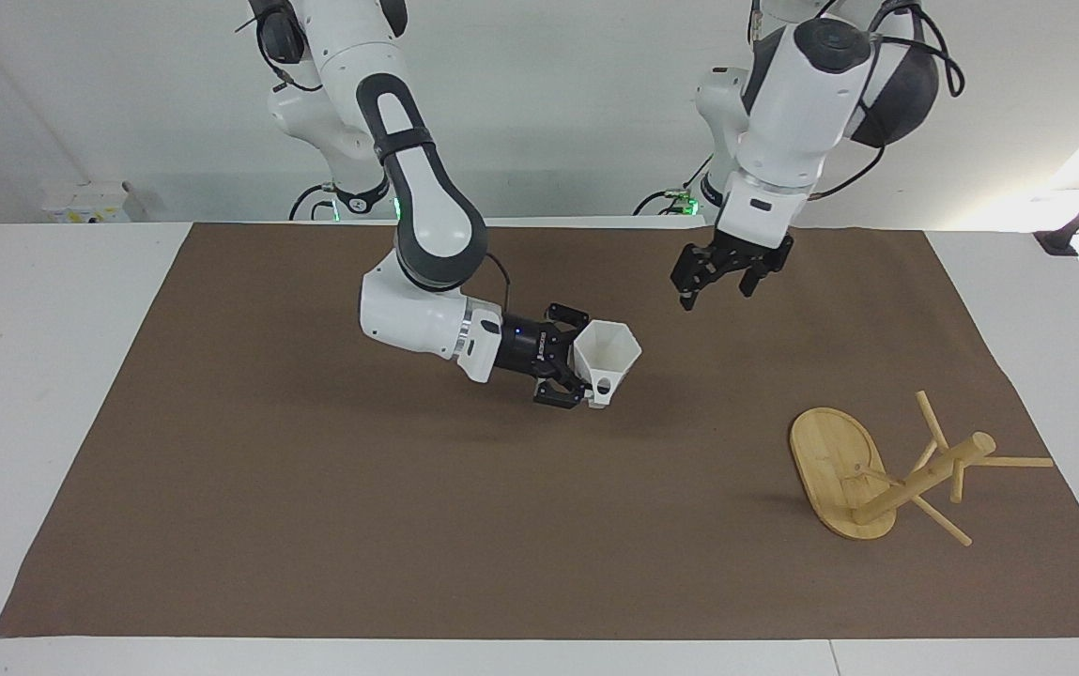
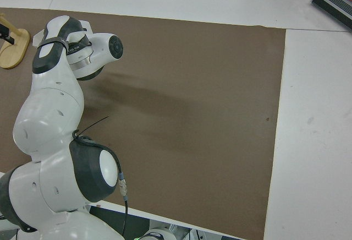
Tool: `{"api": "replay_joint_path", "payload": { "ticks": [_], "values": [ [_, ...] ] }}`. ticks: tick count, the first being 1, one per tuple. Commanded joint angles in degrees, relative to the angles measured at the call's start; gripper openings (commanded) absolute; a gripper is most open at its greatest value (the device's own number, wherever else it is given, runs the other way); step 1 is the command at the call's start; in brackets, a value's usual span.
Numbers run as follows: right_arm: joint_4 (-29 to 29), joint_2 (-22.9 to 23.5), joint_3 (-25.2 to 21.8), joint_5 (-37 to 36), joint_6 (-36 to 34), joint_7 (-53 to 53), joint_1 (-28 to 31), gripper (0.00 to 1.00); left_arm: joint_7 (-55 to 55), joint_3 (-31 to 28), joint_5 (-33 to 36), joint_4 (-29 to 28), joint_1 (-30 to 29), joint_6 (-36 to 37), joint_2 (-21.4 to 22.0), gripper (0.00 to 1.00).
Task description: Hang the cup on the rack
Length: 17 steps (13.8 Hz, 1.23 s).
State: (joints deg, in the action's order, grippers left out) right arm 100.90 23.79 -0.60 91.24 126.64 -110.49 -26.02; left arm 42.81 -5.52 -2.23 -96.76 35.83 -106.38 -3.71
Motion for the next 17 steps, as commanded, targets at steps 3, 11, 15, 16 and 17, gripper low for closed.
{"api": "replay_joint_path", "payload": {
  "ticks": [3,11,15,16,17],
  "values": [
    [1.67,-1.12,-0.37,1.39,-0.69,-0.35,0.71,0.29,1.75,-0.90,-1.29,6.40,2.57,-1.90,-6.65,1.00],
    [1.76,-1.21,-0.37,1.39,-0.61,-0.17,0.71,0.30,3.77,-0.90,-1.99,10.54,4.16,-2.96,-11.14,0.99],
    [1.84,-1.21,-0.46,1.31,-0.52,-0.17,0.62,0.30,5.35,-0.81,-3.39,10.36,4.69,-3.31,-11.58,0.32],
    [1.84,-1.21,-0.46,1.31,-0.52,-0.17,0.62,0.30,5.27,-0.81,-3.57,10.19,4.60,-3.40,-11.58,0.09],
    [1.84,-1.21,-0.46,1.31,-0.52,-0.17,0.62,0.30,5.27,-0.81,-3.66,9.92,4.60,-4.18,-11.58,0.00]
  ]
}}
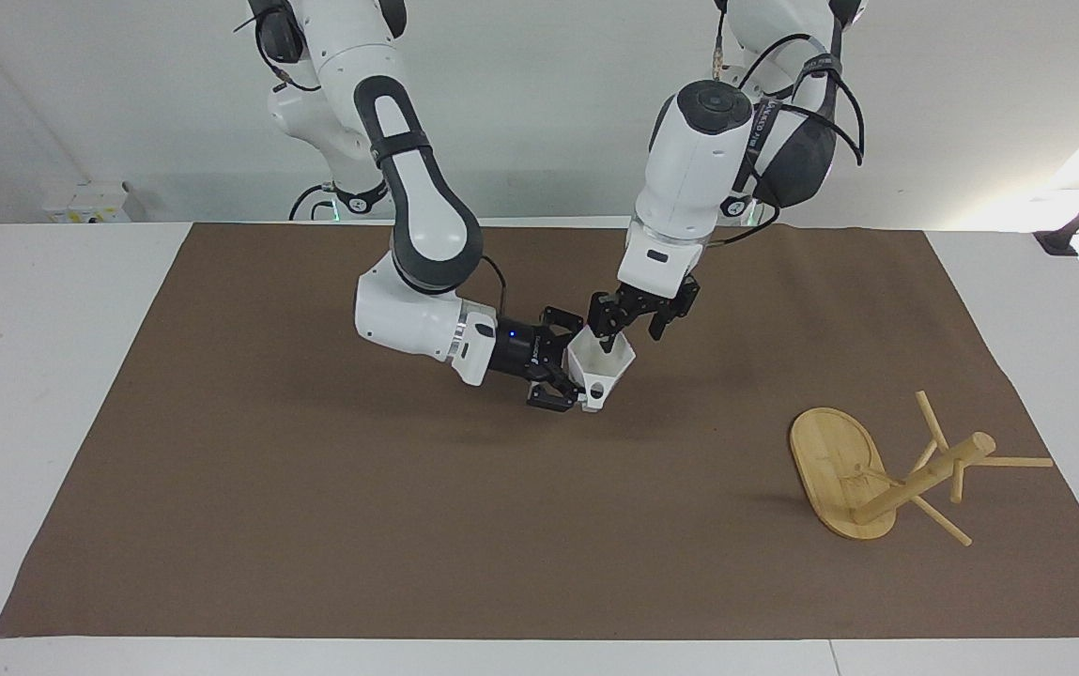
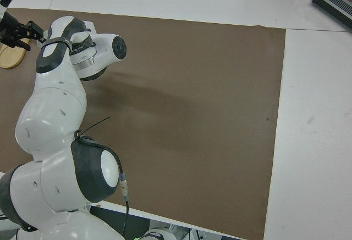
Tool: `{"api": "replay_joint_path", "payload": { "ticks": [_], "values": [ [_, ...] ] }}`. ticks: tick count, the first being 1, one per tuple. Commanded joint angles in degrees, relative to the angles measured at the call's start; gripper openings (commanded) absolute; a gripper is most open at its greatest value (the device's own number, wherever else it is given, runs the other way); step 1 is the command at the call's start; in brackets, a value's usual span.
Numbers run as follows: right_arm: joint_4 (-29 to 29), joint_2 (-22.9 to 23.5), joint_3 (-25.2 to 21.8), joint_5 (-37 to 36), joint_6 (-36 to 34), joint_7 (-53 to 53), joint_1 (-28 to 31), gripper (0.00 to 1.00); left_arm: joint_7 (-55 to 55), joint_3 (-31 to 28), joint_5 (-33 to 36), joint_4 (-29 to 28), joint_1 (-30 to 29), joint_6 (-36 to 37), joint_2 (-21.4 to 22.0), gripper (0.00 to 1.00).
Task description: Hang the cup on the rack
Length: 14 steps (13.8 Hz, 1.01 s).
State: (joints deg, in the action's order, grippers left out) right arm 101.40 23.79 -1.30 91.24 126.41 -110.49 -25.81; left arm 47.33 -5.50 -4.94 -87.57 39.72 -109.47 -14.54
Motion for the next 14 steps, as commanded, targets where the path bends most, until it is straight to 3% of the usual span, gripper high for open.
{"api": "replay_joint_path", "payload": {
  "ticks": [1,7,8,9,10,14],
  "values": [
    [1.34,-1.20,0.33,1.30,-0.29,-0.08,0.41,0.30,0.83,-0.74,-1.12,0.47,0.71,-1.70,-0.76,0.00],
    [1.34,-1.20,0.25,1.30,-0.38,-0.61,0.41,0.34,0.83,-0.74,-2.09,0.21,0.79,-2.76,-0.76,0.00],
    [1.34,-1.20,0.25,1.22,-0.38,-0.61,0.41,0.43,0.83,-0.74,-2.00,0.21,0.79,-2.76,-0.76,0.00],
    [1.34,-1.20,0.25,1.30,-0.46,-0.52,0.50,0.66,0.83,-0.74,-2.00,0.21,0.79,-2.76,-0.76,0.00],
    [1.52,-1.29,0.25,1.22,-0.81,-0.69,0.67,0.98,0.83,-0.83,-2.00,0.21,0.88,-2.76,-0.76,0.00],
    [7.73,-7.42,0.07,-0.44,-1.25,-0.78,3.47,1.00,0.83,-0.83,-2.00,0.21,0.79,-2.68,-0.76,0.00]
  ]
}}
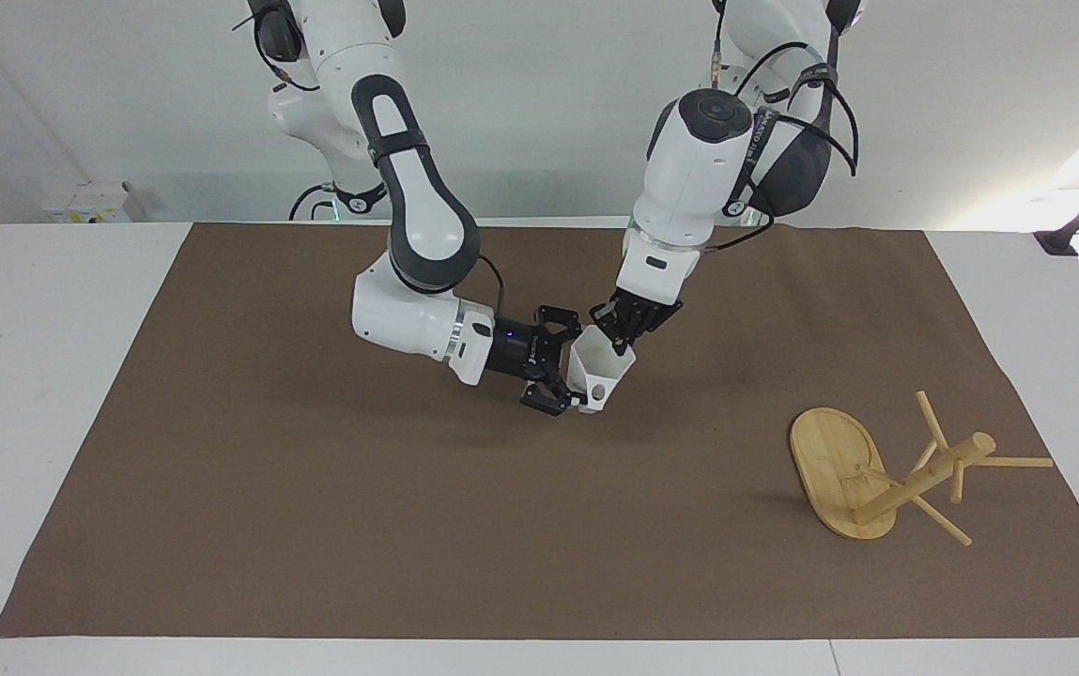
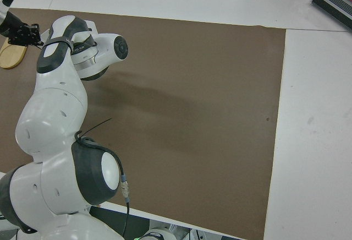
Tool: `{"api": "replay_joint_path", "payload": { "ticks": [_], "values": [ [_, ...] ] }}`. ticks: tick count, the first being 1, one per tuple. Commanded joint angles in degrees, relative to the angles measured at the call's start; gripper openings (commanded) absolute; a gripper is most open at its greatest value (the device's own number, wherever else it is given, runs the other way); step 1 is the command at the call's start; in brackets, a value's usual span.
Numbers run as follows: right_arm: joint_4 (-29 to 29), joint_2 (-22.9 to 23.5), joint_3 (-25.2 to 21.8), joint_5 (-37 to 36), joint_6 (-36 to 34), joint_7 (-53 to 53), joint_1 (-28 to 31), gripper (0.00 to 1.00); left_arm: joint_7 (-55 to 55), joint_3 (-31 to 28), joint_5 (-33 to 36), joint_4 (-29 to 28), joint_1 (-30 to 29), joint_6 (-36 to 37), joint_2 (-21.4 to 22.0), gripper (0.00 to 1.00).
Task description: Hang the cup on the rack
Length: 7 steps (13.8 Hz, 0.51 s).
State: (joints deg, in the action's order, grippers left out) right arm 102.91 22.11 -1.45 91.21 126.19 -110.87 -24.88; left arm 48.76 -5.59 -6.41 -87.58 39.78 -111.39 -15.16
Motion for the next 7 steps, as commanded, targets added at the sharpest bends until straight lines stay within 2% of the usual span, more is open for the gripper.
{"api": "replay_joint_path", "payload": {
  "ticks": [1,3,5,7],
  "values": [
    [8.69,-7.85,0.22,-2.24,-2.08,-0.40,3.94,1.00,-0.42,-0.82,-0.53,0.21,0.82,-0.41,-0.13,0.00],
    [11.86,-11.11,0.14,-10.38,-7.59,-0.40,9.72,1.00,2.37,-1.09,0.17,0.74,1.00,1.60,-0.04,0.00],
    [11.62,-12.26,0.05,-24.77,-15.14,-0.14,17.98,1.00,3.88,-1.09,2.97,0.13,0.39,1.88,0.65,0.00],
    [8.99,-12.53,0.05,-38.67,-21.31,0.39,25.98,1.00,3.36,-1.44,3.16,-0.92,-1.53,2.23,2.23,0.00]
  ]
}}
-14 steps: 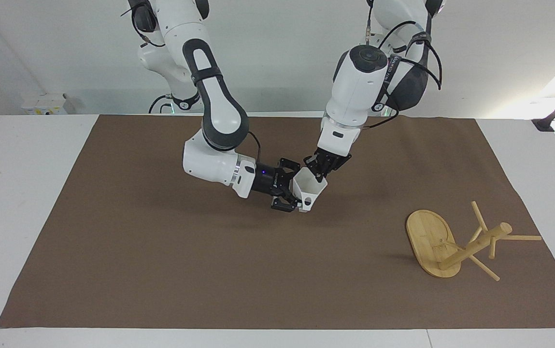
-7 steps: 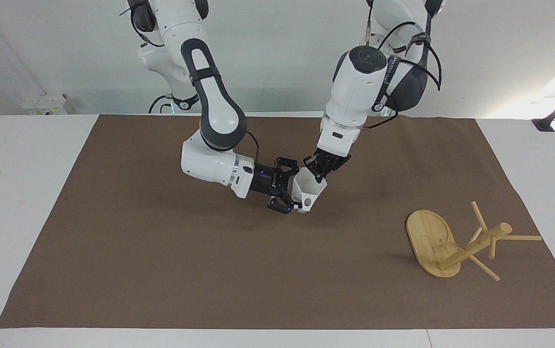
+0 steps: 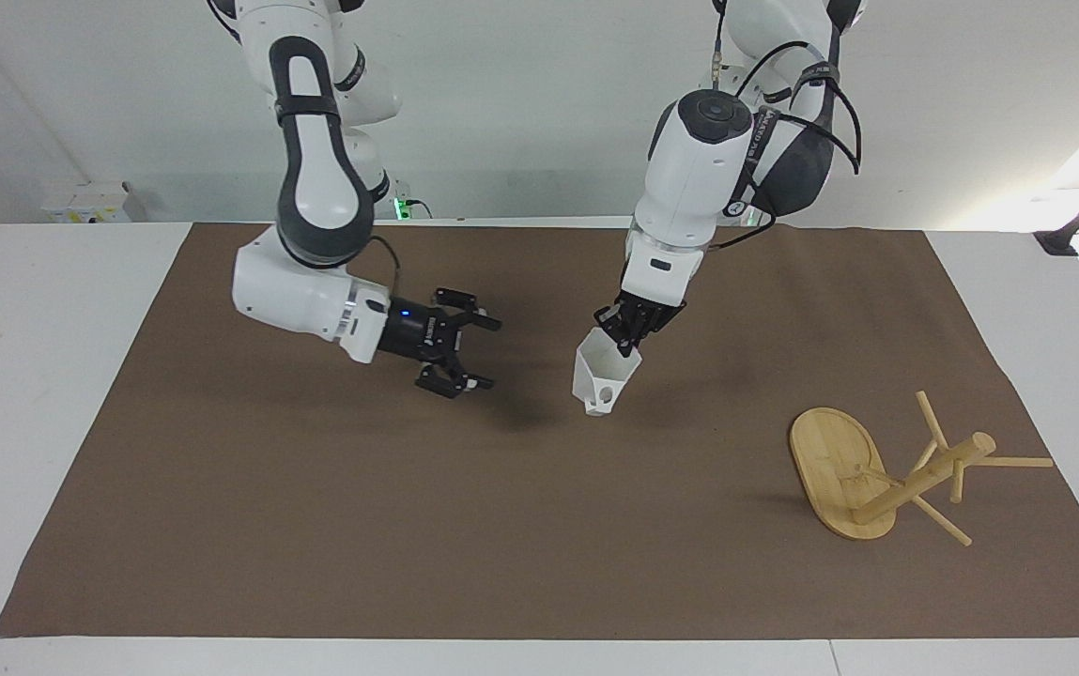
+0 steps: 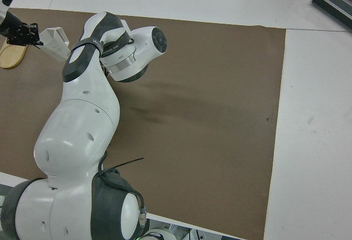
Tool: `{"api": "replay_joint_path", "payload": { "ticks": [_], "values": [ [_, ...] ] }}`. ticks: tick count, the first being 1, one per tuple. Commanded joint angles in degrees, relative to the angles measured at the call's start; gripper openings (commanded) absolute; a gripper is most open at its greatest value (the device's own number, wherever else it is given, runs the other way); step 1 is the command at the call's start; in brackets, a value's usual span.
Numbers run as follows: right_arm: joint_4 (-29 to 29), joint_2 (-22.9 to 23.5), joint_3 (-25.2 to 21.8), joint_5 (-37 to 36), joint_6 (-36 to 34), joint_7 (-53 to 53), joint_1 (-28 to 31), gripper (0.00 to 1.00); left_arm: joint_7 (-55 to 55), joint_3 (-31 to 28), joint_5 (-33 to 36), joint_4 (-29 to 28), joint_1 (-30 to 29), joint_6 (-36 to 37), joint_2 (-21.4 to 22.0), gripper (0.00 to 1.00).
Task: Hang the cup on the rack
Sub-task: 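Take the mug with the left gripper while the right gripper withdraws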
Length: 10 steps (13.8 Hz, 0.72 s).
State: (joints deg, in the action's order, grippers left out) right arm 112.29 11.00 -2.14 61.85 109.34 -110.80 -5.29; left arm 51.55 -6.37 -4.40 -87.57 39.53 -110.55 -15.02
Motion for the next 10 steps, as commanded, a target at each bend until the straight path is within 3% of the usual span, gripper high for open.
{"api": "replay_joint_path", "payload": {
  "ticks": [1,5,8,10],
  "values": [
    [-1.53,-1.42,0.65,-14.78,-6.05,0.40,9.47,1.00,-0.04,-0.58,1.24,-1.37,-3.13,1.39,2.53,0.00],
    [-5.49,-1.42,0.47,-30.00,-6.33,2.94,19.07,1.00,-6.62,-0.49,1.24,-6.62,-11.21,-1.93,7.18,0.00],
    [-8.92,-4.13,0.38,-36.52,-6.41,13.55,20.49,1.00,-9.18,-0.40,1.15,-19.17,-15.09,-16.93,13.42,0.00],
    [-9.63,-7.64,0.73,-45.45,-6.59,22.07,19.71,1.00,-12.24,-0.31,0.63,-27.87,-16.32,-27.73,16.41,0.00]
  ]
}}
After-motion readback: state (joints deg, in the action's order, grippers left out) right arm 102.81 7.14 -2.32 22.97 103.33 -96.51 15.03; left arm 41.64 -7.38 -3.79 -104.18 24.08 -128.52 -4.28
